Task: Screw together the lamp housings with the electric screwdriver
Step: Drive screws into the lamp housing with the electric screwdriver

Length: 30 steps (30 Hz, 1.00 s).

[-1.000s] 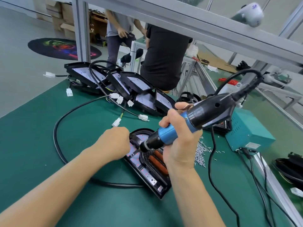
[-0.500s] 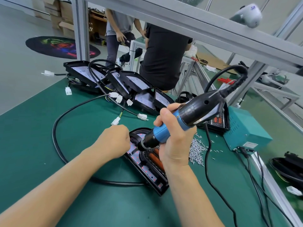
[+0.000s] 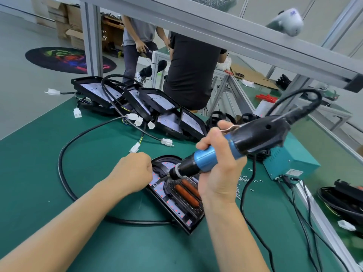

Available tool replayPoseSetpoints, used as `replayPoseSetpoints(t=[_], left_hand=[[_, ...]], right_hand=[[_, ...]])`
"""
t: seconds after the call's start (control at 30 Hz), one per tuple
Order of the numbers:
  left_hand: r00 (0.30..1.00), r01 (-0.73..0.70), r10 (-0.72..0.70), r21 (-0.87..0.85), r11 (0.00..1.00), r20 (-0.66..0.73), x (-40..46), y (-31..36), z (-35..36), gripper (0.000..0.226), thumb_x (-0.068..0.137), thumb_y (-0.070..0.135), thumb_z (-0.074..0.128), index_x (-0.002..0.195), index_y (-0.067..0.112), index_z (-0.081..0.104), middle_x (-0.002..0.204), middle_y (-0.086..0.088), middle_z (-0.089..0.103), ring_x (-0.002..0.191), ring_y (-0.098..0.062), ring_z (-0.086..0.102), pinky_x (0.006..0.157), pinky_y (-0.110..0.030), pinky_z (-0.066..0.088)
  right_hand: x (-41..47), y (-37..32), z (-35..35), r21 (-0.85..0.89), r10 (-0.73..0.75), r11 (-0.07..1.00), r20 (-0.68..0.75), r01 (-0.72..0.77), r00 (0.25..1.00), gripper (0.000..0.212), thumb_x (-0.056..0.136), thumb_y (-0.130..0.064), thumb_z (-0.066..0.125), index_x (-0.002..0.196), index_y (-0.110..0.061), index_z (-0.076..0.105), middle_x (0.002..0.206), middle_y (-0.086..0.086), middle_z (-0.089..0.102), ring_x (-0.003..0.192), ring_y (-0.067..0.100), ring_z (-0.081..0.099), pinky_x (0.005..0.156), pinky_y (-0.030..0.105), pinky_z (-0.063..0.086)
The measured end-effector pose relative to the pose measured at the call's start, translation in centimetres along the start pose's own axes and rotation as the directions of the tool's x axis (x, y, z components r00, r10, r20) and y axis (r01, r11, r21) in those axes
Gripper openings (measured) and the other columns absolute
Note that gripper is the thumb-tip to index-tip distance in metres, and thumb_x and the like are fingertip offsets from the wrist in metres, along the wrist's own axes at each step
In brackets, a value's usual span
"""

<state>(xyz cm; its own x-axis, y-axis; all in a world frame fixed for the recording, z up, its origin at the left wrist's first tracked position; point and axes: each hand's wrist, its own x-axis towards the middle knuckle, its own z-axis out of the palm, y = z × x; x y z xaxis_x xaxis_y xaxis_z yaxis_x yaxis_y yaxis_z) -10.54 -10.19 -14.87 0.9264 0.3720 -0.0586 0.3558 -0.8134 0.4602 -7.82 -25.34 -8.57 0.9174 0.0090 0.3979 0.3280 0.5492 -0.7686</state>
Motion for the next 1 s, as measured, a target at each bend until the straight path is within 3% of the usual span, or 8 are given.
replayPoseSetpoints(t=[0.17,0.3,0.43,0.53,0.63,0.77,0.83,1.0], left_hand=[[0.998,0.0,-0.005,-0.088,0.996,-0.061,0.3,-0.7,0.9,0.016,0.082,0.02,0.062,0.081,0.021,0.045,0.078,0.005,0.054,0.076,-0.021,0.051,0.054,-0.025,0.03],[0.994,0.004,-0.02,-0.141,0.99,-0.112,0.2,-0.7,1.4,0.022,0.083,0.029,0.064,0.091,0.022,0.044,0.077,0.006,0.054,0.076,-0.022,0.053,0.058,-0.031,0.032],[0.994,0.024,-0.042,-0.164,0.986,-0.104,0.4,-0.6,1.4,0.023,0.083,0.026,0.065,0.095,0.021,0.045,0.09,-0.002,0.061,0.085,-0.028,0.056,0.068,-0.033,0.037],[0.994,0.049,-0.064,-0.175,0.983,-0.084,0.6,-0.6,1.3,0.025,0.083,0.016,0.062,0.105,0.02,0.05,0.103,-0.005,0.062,0.095,-0.03,0.056,0.076,-0.033,0.041],[0.995,0.069,-0.078,-0.153,0.986,-0.055,0.8,-0.5,1.1,0.03,0.08,0.01,0.059,0.108,0.021,0.055,0.107,-0.005,0.063,0.098,-0.029,0.056,0.078,-0.032,0.041],[0.997,0.058,-0.062,-0.108,0.992,-0.036,1.3,0.4,0.5,0.035,0.078,0.007,0.059,0.111,0.021,0.06,0.112,-0.004,0.064,0.101,-0.028,0.056,0.082,-0.032,0.043],[0.997,0.06,-0.064,-0.102,0.993,-0.036,1.4,0.7,0.3,0.038,0.079,0.008,0.059,0.115,0.021,0.062,0.117,-0.005,0.063,0.106,-0.028,0.056,0.086,-0.032,0.044],[0.997,0.052,-0.063,-0.203,0.978,-0.044,1.4,0.5,0.7,0.021,0.084,0.018,0.064,0.105,0.02,0.064,0.113,-0.004,0.065,0.106,-0.027,0.057,0.087,-0.034,0.045]], right_hand=[[2.0,-3.5,-3.3,0.035,-0.12,0.991,-0.165,0.128,0.979,0.024,0.079,-0.01,0.064,0.102,-0.016,0.058,0.061,-0.005,0.055,0.05,0.01,0.052,0.058,0.024,0.047],[3.3,-6.4,-7.5,-0.062,-0.171,0.985,-0.311,0.159,0.935,0.022,0.082,-0.016,0.067,0.102,-0.017,0.058,0.058,-0.005,0.053,0.049,0.01,0.052,0.055,0.024,0.047],[4.2,-8.9,-12.6,-0.232,-0.076,0.972,-0.424,-0.027,0.903,0.019,0.09,-0.024,0.07,0.087,-0.015,0.053,0.056,-0.005,0.052,0.046,0.011,0.051,0.05,0.023,0.045],[4.7,-10.5,-16.7,-0.341,0.04,0.914,-0.463,-0.22,0.885,0.027,0.089,-0.03,0.07,0.091,-0.013,0.05,0.054,-0.003,0.052,0.044,0.012,0.051,0.046,0.025,0.045],[4.8,-11.1,-20.3,-0.495,0.164,0.758,-0.484,-0.424,0.859,0.035,0.086,-0.035,0.071,0.098,-0.01,0.051,0.061,0.005,0.055,0.048,0.017,0.053,0.05,0.029,0.047],[4.9,-10.5,-22.9,-0.661,0.272,0.43,-0.555,-0.616,0.786,0.046,0.084,-0.046,0.07,0.098,-0.006,0.053,0.079,0.014,0.06,0.053,0.02,0.057,0.051,0.026,0.047],[4.9,-9.8,-23.5,-0.737,0.274,0.266,-0.56,-0.621,0.782,0.05,0.085,-0.052,0.067,0.097,-0.007,0.049,0.083,0.01,0.062,0.053,0.015,0.06,0.044,0.02,0.043],[5.2,-8.6,-24.3,-0.823,0.252,0.032,-0.542,-0.566,0.802,0.076,0.085,-0.062,0.06,0.125,0.0,0.045,0.072,0.001,0.057,0.066,0.015,0.053,0.055,0.029,0.037]])
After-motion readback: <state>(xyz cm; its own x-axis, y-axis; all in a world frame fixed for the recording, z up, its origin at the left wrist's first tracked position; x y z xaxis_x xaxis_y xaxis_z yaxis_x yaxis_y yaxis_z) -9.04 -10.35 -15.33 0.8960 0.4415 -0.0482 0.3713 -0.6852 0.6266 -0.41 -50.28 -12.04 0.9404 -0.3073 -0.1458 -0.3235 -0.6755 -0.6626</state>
